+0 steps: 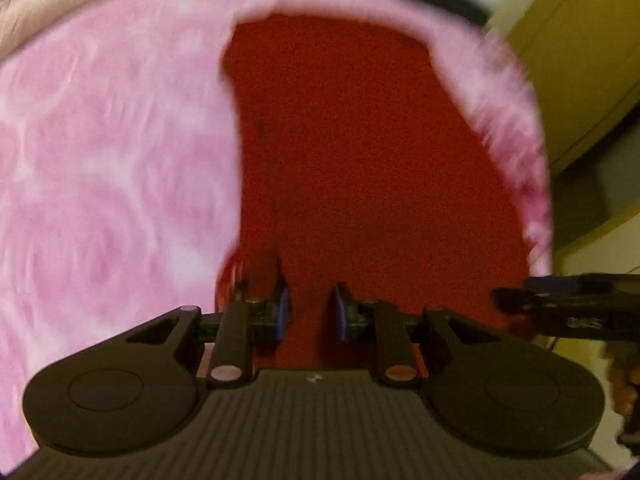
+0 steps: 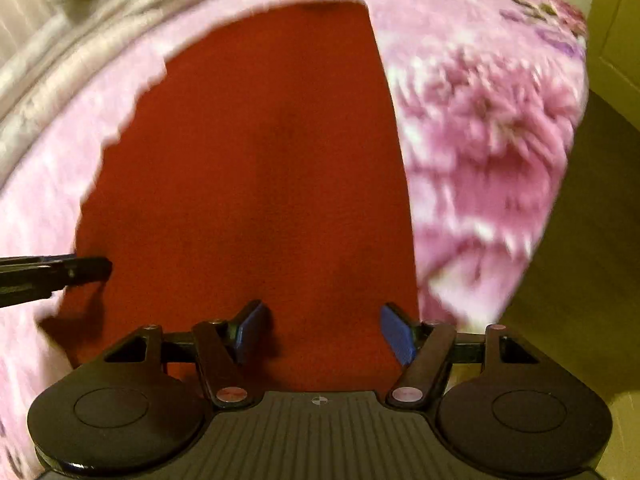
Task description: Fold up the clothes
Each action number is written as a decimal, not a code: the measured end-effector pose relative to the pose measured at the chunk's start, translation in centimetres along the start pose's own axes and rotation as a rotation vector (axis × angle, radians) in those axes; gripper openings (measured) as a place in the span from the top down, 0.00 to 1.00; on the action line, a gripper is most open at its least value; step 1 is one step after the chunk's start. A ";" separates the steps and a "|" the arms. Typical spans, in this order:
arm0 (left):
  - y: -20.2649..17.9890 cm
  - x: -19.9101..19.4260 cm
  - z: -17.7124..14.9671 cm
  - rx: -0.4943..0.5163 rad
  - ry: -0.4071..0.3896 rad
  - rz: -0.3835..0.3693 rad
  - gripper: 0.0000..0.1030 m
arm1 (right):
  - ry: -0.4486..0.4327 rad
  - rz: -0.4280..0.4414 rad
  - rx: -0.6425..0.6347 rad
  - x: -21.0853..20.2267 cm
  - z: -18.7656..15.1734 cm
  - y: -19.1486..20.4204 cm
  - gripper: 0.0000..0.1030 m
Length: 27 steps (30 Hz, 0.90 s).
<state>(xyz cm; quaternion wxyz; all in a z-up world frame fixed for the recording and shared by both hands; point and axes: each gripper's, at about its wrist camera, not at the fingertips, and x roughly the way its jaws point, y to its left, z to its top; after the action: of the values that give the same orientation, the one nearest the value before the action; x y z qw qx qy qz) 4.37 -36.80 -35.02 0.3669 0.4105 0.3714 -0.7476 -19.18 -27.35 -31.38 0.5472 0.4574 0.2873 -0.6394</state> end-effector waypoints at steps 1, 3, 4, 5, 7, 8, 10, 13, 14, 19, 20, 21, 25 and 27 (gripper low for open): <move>-0.4 -0.6 -0.3 -0.013 0.006 0.016 0.84 | 0.009 -0.008 -0.003 -0.3 -0.6 0.1 0.34; -1.4 -2.8 -0.5 -0.035 0.026 0.044 0.84 | 0.018 0.000 0.007 -2.3 -0.9 -0.2 0.34; -1.9 -4.2 -0.4 -0.047 0.044 0.069 0.84 | 0.024 0.001 0.015 -3.5 -1.0 -0.3 0.34; -2.4 -5.6 -0.3 -0.058 0.053 0.086 0.83 | 0.031 0.001 0.023 -4.8 -1.1 -0.3 0.34; -3.3 -8.5 -0.2 -0.076 0.065 0.118 0.77 | 0.043 0.000 0.026 -7.6 -1.1 -0.2 0.34; -3.9 -10.2 -0.3 -0.079 0.063 0.127 0.71 | 0.048 -0.001 0.028 -9.0 -1.1 -0.1 0.34; -5.3 -13.2 -0.4 -0.080 0.062 0.153 0.67 | 0.046 0.004 0.031 -12.0 -1.3 0.4 0.34; -7.2 -16.8 -0.6 -0.059 0.068 0.190 0.66 | 0.054 0.005 0.031 -15.3 -1.6 1.2 0.18; -7.7 -17.7 -0.7 -0.048 0.071 0.205 0.65 | 0.059 -0.002 0.028 -16.1 -1.6 1.5 0.15; -10.5 -22.0 -1.7 0.014 0.079 0.284 0.64 | 0.084 -0.009 -0.010 -19.7 -1.7 3.2 0.15; -11.1 -22.8 -1.9 0.026 0.075 0.296 0.63 | 0.081 -0.001 -0.022 -20.3 -1.6 3.6 0.15; -11.6 -23.5 -1.9 0.031 0.063 0.305 0.63 | 0.077 0.007 -0.033 -20.9 -1.6 3.9 0.15; -13.7 -26.1 -1.9 0.019 -0.003 0.333 0.62 | 0.053 0.023 -0.084 -23.1 -1.7 4.4 0.15; -14.9 -27.3 -2.1 0.009 -0.044 0.346 0.62 | 0.035 0.031 -0.112 -24.3 -1.9 4.3 0.15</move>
<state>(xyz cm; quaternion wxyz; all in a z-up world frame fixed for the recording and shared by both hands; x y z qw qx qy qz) 3.10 -21.59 -7.78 0.4962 0.4537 0.2838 -0.6837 -14.95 -16.10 -9.79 0.5765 0.4417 0.3251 -0.6057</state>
